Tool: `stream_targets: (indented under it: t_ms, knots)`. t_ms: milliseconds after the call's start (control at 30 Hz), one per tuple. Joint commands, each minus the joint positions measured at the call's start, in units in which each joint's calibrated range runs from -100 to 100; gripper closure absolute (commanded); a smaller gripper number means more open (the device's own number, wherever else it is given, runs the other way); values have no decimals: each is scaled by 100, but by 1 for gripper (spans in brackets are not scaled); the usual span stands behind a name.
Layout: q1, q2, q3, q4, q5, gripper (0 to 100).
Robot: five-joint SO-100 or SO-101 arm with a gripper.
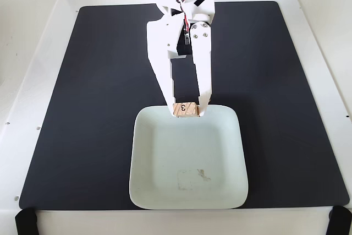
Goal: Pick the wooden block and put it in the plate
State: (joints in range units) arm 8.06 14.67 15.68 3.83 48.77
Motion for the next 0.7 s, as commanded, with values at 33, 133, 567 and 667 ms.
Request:
stream_targets:
  t_ms: [33, 133, 567, 667]
  knots:
    - [-22, -35, -70, -87, 34, 99]
    - [-11, -44, -70, -87, 40, 99]
    - [101, -61, -61, -87, 77, 69]
    - [101, -78, -61, -87, 77, 69]
